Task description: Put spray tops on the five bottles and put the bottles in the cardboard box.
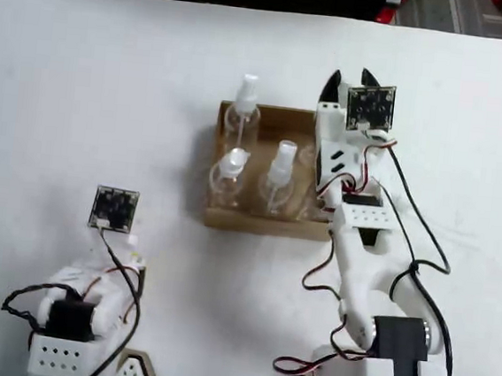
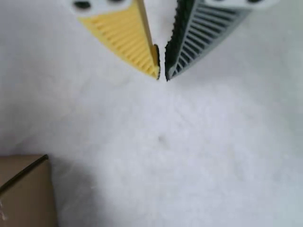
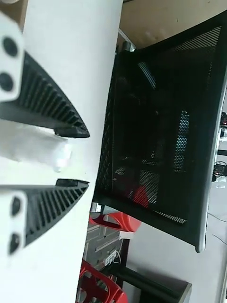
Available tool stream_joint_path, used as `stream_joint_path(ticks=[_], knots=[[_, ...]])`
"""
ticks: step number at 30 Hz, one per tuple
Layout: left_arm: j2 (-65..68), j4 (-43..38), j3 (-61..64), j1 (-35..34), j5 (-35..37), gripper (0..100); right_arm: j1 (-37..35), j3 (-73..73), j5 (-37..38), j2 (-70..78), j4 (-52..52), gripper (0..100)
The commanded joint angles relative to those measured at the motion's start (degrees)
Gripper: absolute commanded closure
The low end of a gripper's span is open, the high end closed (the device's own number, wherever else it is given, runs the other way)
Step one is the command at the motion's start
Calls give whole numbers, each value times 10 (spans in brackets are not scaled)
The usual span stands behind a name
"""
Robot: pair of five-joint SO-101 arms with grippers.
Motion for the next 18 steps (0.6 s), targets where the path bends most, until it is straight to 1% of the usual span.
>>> stream_joint_path(ticks=[1,7,12,16,18], knots=[[0,-2,-1,6,-6,976,-1,-4,-4,-8,-15,893],[0,-2,-1,6,-6,976,-1,-7,-4,-12,-15,893],[0,-2,-1,6,-6,976,-1,-3,-4,-68,-6,893],[0,-2,-1,6,-6,976,-4,-7,-4,-125,61,892],[0,-2,-1,6,-6,976,-11,-7,-4,-152,96,875]])
